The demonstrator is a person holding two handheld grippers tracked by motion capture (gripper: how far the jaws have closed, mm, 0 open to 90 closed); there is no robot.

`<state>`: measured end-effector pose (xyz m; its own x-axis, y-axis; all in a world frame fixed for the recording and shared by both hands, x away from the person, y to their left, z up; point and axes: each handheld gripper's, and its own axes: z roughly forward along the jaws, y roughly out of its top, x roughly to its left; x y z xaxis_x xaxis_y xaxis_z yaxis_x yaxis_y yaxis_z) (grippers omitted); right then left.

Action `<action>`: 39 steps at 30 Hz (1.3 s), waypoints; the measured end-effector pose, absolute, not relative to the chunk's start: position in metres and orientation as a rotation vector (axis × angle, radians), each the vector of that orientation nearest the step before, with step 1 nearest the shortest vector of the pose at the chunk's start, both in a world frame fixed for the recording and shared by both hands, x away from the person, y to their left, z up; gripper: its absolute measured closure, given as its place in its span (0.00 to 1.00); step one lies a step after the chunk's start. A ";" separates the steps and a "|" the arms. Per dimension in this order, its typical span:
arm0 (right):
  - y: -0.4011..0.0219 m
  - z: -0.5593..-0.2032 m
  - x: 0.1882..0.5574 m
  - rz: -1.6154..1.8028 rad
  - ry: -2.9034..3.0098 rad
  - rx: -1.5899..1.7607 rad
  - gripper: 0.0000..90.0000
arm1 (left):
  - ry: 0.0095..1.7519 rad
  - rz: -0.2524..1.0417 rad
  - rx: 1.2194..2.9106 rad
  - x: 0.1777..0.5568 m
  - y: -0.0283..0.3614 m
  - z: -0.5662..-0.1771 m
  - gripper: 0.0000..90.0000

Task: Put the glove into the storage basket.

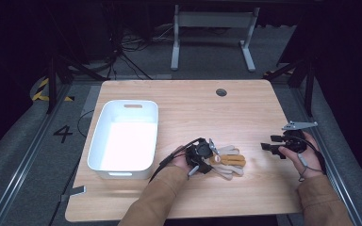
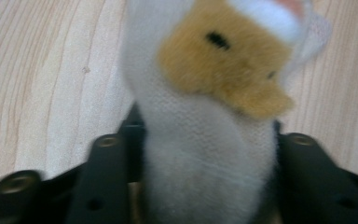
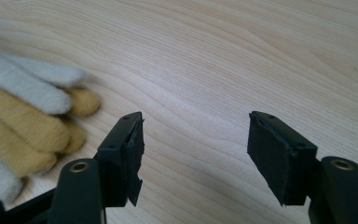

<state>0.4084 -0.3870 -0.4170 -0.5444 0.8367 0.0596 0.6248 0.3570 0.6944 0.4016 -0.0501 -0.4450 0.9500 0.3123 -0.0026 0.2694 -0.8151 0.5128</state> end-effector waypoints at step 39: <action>-0.398 -0.419 0.409 0.976 2.291 1.331 0.42 | 0.536 -0.001 2.568 0.403 -0.049 -0.409 0.78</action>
<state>0.4088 -0.3983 -0.4193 -0.5164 0.8539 0.0641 0.6376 0.3335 0.6944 0.4033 -0.0486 -0.4091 0.9219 0.3737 -0.1020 0.3742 -0.7909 0.4842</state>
